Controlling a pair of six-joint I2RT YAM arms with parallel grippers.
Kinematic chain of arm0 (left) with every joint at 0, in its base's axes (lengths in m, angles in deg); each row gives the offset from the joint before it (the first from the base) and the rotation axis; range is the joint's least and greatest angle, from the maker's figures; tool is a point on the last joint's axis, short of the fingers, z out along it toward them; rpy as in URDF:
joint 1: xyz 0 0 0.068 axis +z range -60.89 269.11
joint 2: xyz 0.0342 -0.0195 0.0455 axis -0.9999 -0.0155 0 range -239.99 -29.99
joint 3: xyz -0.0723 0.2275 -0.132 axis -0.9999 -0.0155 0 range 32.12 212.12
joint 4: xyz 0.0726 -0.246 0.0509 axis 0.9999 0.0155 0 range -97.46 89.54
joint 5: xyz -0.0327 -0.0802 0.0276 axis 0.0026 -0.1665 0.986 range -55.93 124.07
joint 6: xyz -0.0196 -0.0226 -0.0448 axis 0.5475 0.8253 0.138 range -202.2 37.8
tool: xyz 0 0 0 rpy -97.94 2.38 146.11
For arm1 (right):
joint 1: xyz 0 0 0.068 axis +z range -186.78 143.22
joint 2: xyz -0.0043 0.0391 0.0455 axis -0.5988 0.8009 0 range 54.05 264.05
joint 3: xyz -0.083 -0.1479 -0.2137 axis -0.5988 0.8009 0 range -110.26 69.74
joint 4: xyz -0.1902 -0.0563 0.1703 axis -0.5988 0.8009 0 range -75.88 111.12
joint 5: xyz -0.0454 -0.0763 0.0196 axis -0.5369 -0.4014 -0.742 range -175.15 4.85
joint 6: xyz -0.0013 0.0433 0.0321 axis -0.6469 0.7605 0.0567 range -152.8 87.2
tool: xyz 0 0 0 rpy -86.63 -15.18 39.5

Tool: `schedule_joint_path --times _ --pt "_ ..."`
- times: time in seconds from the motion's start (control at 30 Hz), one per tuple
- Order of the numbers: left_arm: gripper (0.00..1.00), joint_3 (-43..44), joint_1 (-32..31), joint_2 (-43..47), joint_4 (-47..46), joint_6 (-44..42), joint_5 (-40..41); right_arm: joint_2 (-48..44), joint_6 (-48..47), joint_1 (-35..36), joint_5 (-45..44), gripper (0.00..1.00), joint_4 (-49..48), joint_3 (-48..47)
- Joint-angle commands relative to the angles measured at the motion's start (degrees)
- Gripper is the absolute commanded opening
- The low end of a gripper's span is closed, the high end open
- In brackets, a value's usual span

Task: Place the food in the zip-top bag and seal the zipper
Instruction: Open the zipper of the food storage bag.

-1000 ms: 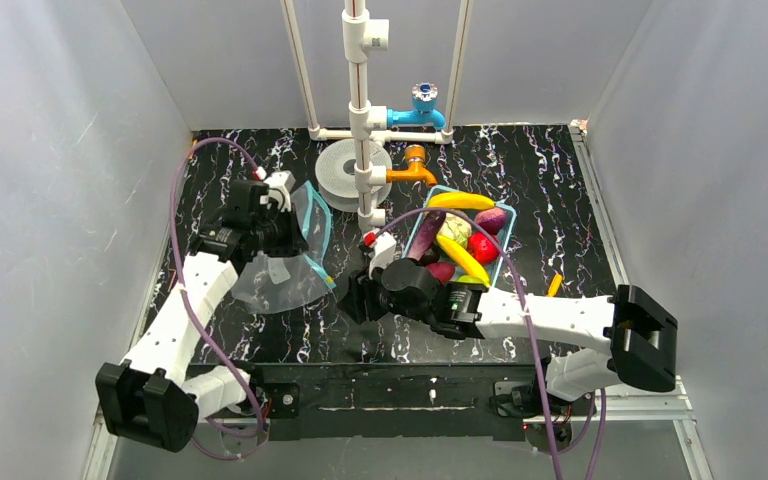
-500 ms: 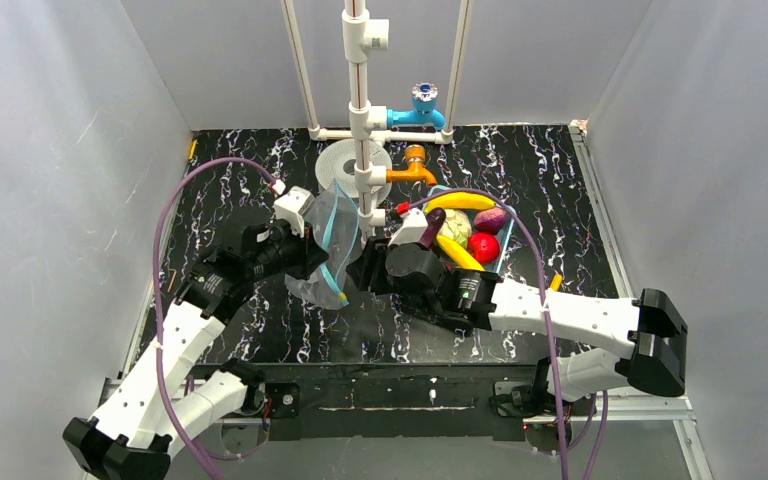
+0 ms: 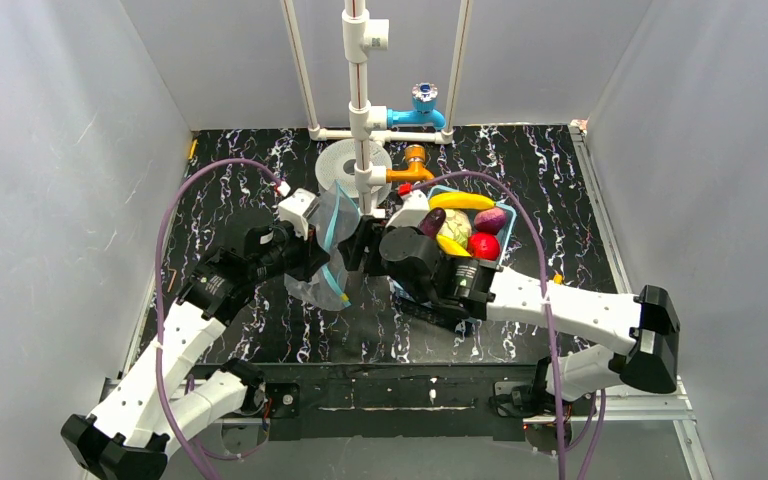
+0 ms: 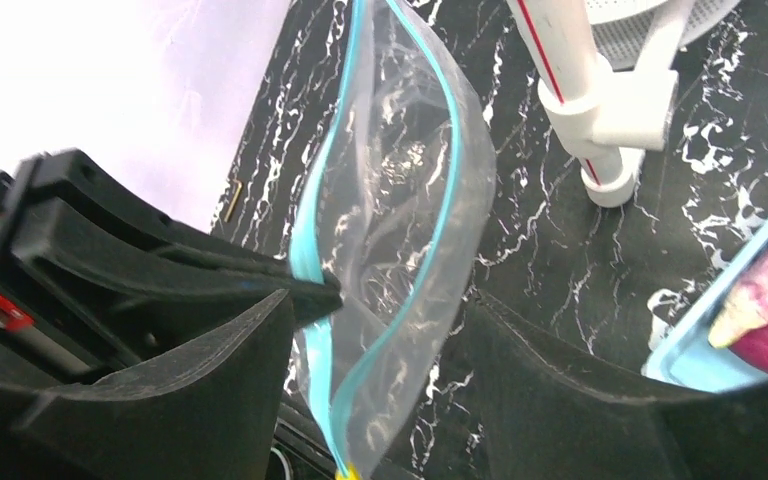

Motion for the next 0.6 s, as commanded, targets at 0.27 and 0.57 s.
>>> schedule_joint_path --times 0.27,0.57 --pt "0.00 -1.89 -0.60 3.80 -2.00 -1.07 1.10 7.62 -4.42 -0.06 -2.79 0.56 5.29 -9.05" --pt "0.41 -2.57 -0.60 5.31 -2.36 -0.32 5.02 8.38 -8.13 2.60 0.11 0.01 4.34 -10.16"
